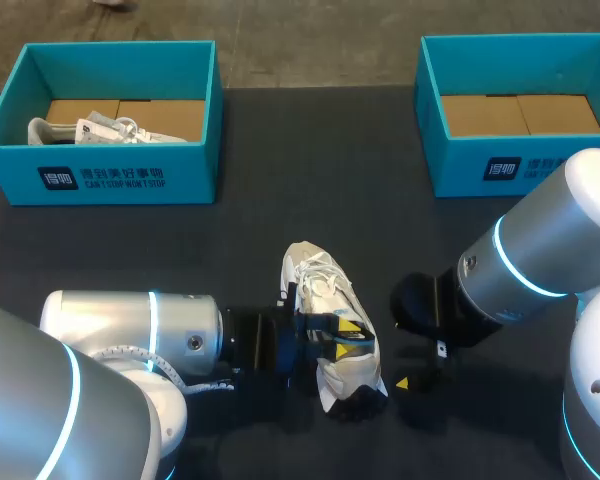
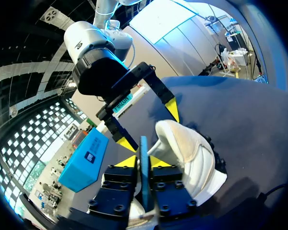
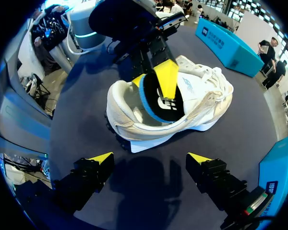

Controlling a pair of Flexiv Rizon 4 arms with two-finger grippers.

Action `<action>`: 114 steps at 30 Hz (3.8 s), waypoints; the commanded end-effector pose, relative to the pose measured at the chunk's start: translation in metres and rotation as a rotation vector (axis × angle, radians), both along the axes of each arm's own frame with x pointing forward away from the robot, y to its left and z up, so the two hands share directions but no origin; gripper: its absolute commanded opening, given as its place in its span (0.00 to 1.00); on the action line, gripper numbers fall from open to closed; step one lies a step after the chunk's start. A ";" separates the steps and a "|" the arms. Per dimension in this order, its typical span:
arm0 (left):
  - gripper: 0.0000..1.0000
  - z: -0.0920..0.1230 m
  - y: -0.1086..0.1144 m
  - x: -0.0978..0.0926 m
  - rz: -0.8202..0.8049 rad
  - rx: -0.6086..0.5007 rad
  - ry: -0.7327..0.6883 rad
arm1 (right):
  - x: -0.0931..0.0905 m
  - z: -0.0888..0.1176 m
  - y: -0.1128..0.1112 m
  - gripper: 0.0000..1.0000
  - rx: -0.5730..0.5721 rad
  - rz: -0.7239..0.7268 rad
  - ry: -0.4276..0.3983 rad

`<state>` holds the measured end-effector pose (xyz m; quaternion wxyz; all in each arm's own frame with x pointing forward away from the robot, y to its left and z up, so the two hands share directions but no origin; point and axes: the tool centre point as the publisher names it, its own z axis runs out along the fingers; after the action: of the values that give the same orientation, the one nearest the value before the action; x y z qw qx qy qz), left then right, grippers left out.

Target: Take the shoe out of the shoebox, open the shoe tongue, remove and reinsert the insole, then place the shoe into the shoebox

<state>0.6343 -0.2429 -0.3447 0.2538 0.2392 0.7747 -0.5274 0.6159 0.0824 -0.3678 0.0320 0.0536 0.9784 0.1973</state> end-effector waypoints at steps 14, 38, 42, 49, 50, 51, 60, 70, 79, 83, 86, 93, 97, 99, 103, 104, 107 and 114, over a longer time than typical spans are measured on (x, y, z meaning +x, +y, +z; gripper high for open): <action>0.00 0.005 0.008 -0.008 -0.049 -0.014 0.029 | -0.001 0.000 0.000 1.00 0.001 -0.001 -0.002; 0.34 0.007 0.012 -0.012 -0.059 0.008 0.049 | -0.001 0.000 0.000 1.00 0.001 -0.001 -0.002; 0.36 0.014 0.015 -0.014 -0.066 0.000 0.064 | -0.001 0.000 0.000 1.00 0.001 -0.001 -0.002; 0.39 0.026 0.021 -0.018 -0.089 0.011 0.076 | -0.001 0.000 0.000 1.00 0.001 -0.001 -0.002; 0.39 0.027 0.022 -0.019 -0.096 0.017 0.081 | -0.001 0.000 0.000 1.00 0.001 -0.001 -0.002; 0.39 0.027 0.023 -0.020 -0.101 0.025 0.081 | -0.001 0.000 0.000 1.00 0.001 -0.001 -0.002; 0.39 0.034 0.046 -0.025 -0.117 0.100 0.085 | -0.001 0.000 0.000 1.00 0.001 -0.001 -0.002; 0.25 0.060 0.067 -0.016 -0.223 0.308 0.024 | -0.001 0.000 0.000 1.00 0.001 -0.001 -0.002; 0.00 0.069 0.077 -0.013 -0.329 0.449 0.026 | -0.001 0.000 0.000 1.00 0.001 -0.001 -0.002; 0.00 0.068 0.079 -0.015 -0.355 0.486 0.009 | -0.001 0.000 0.000 1.00 0.001 -0.001 -0.002; 0.00 0.068 0.079 -0.015 -0.355 0.486 0.009 | -0.001 0.000 0.000 1.00 0.001 -0.001 -0.002; 0.00 0.068 0.079 -0.015 -0.355 0.486 0.009 | -0.001 0.000 0.000 1.00 0.001 -0.001 -0.002; 0.00 0.068 0.078 -0.015 -0.370 0.488 -0.003 | -0.001 0.000 0.000 1.00 0.001 -0.001 -0.002; 0.00 0.067 0.077 -0.013 -0.399 0.511 -0.026 | -0.001 0.000 0.000 1.00 0.001 -0.001 -0.002; 0.00 0.066 0.074 -0.011 -0.462 0.553 -0.058 | -0.001 0.007 -0.017 1.00 -0.003 0.051 0.001; 0.00 0.065 0.073 -0.012 -0.476 0.572 -0.069 | -0.001 0.009 -0.022 1.00 0.002 0.050 -0.005; 0.00 0.061 0.070 -0.015 -0.522 0.618 -0.091 | -0.002 0.013 -0.038 1.00 -0.006 0.069 0.004; 0.00 0.050 0.061 -0.021 -0.591 0.703 -0.131 | 0.000 0.022 -0.074 1.00 -0.034 0.095 0.018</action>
<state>0.6105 -0.1679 -0.2902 0.0731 0.5415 0.7850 -0.2920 0.6219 0.0336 -0.3684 0.0155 0.0097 0.9847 0.1735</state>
